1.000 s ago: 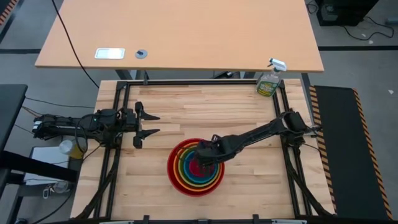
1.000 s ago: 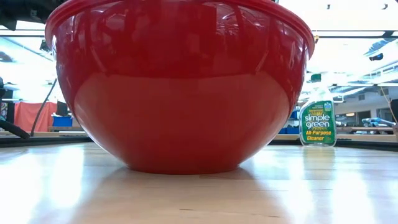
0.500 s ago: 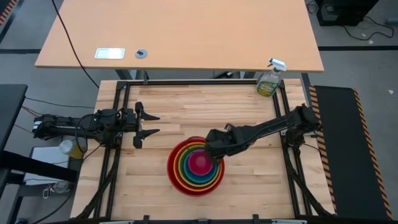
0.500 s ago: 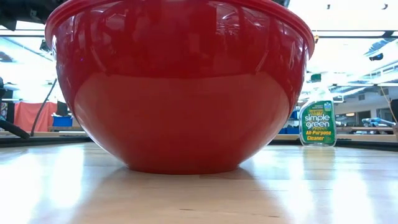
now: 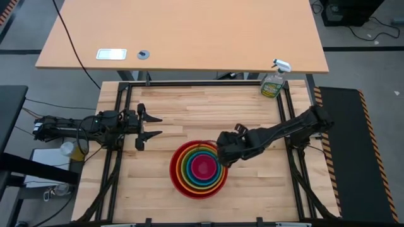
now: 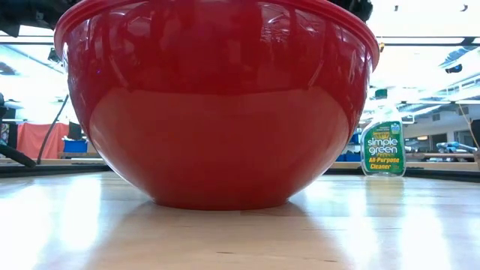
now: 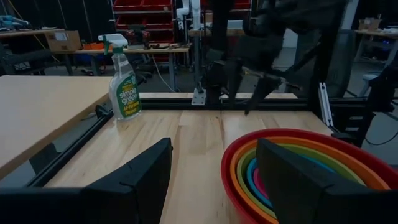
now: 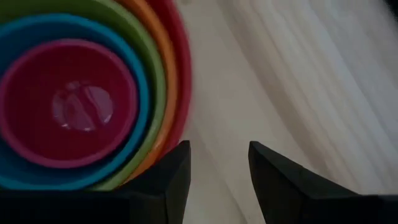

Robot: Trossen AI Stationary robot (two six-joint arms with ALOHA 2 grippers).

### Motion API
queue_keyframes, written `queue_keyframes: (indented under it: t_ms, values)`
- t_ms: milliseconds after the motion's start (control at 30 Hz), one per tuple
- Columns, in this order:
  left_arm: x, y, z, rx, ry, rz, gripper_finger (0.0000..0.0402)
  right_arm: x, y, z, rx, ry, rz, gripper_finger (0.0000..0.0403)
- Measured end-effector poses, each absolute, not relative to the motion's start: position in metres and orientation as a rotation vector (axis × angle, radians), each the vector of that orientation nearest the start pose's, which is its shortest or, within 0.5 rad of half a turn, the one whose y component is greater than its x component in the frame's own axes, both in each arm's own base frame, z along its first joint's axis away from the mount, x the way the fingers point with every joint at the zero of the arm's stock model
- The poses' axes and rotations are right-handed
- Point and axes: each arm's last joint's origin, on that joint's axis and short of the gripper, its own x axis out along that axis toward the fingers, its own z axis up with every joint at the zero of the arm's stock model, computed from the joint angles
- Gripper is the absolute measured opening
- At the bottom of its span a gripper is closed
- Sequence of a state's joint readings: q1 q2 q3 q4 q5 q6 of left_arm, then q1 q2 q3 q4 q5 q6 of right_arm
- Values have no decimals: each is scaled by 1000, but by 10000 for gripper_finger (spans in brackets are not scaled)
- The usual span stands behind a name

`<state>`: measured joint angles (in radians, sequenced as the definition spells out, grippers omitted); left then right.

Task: Nest bowls inside each other
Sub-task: Return to Home Position

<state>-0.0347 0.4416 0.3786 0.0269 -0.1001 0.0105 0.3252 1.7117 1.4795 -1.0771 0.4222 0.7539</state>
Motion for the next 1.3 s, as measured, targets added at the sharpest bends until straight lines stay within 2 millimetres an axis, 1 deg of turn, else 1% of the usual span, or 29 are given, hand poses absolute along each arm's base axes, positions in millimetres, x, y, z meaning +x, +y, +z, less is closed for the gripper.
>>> queue_keyframes:
  t_ms: [100,167,267,400,500,667,800,967,1133,1200,1300]
  values:
    - [122,-2,261,12,2,63,238,305,91,285,208,1053,-517,167]
    - [115,-1,266,8,-57,64,238,293,87,287,229,1015,-512,163]
    - [104,-1,271,5,-109,64,238,275,80,288,274,908,-470,155]
    - [91,0,272,5,-139,63,238,251,70,281,315,733,-393,142]
    - [86,-1,272,1,-161,49,238,234,62,275,347,588,-341,134]
    - [86,-1,260,-2,-171,47,238,203,45,256,350,406,-302,125]
    - [86,-1,261,-35,-205,44,238,174,32,245,336,325,-319,124]
    - [86,-1,261,-50,-201,42,238,139,21,238,361,205,-347,124]
    - [87,-1,258,-53,-189,36,238,116,15,230,390,111,-340,124]
    - [89,-1,251,-59,-170,29,238,110,13,228,390,85,-332,124]
    - [96,-2,231,-98,-119,25,238,102,11,224,369,60,-339,124]
